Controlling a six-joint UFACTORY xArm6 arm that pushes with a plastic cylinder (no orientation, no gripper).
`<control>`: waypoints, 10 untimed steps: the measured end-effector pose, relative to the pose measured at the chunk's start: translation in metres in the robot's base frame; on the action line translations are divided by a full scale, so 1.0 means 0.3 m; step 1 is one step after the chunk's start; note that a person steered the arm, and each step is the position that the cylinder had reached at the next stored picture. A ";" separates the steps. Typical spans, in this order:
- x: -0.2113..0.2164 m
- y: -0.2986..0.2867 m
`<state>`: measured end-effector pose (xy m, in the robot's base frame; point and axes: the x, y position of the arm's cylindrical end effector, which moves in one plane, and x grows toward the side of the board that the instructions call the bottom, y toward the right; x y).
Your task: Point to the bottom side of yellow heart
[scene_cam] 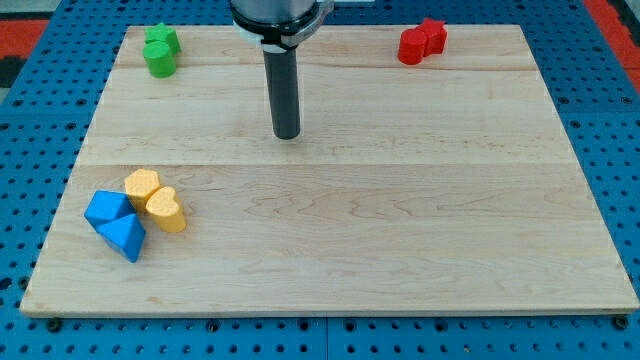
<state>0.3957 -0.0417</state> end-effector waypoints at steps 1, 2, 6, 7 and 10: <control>0.000 0.013; 0.000 0.028; 0.000 0.253; 0.000 0.268; 0.000 0.307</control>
<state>0.3957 0.0504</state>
